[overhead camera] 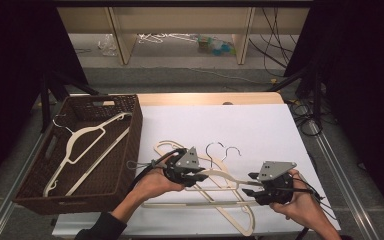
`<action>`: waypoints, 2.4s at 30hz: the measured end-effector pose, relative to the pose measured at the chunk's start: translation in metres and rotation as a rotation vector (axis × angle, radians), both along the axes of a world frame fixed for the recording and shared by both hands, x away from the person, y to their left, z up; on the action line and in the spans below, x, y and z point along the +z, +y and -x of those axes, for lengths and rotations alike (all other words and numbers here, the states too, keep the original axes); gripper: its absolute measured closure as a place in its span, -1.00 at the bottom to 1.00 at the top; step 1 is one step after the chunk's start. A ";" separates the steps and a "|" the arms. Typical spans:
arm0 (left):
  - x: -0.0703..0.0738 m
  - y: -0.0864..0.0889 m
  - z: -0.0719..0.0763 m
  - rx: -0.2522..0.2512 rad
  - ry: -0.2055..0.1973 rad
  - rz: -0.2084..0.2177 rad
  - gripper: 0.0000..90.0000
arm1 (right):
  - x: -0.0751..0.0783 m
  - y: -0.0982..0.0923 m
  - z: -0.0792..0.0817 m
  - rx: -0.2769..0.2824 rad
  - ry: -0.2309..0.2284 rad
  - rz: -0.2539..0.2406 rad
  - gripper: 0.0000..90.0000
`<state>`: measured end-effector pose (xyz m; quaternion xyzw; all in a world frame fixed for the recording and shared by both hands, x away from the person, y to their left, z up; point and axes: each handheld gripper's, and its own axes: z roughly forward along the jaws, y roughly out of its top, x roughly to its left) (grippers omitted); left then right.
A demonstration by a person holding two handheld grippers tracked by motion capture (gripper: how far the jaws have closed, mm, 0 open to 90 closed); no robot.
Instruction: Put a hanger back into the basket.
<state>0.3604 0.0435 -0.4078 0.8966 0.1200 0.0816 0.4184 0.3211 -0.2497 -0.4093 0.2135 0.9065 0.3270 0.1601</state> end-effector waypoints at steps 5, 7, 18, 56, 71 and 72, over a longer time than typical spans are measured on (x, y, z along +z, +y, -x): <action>0.007 0.003 0.008 -0.011 0.056 0.052 0.83 | 0.011 0.003 0.007 0.001 -0.019 -0.014 -0.04; 0.010 0.003 0.009 -0.001 0.068 0.057 0.88 | 0.015 0.007 0.012 0.012 -0.037 -0.020 -0.05; 0.022 0.019 0.004 0.093 0.062 0.052 0.90 | 0.016 0.006 0.013 0.005 -0.023 -0.064 -0.05; 0.172 0.197 0.009 0.476 -0.143 0.256 0.90 | -0.023 -0.002 0.005 -0.141 0.045 -0.158 -0.44; 0.120 0.294 -0.014 0.636 -0.209 0.174 0.90 | -0.024 -0.003 0.003 -0.145 0.047 -0.153 -0.44; 0.113 0.300 -0.017 0.637 -0.218 0.171 0.90 | -0.024 -0.003 0.003 -0.143 0.042 -0.153 -0.44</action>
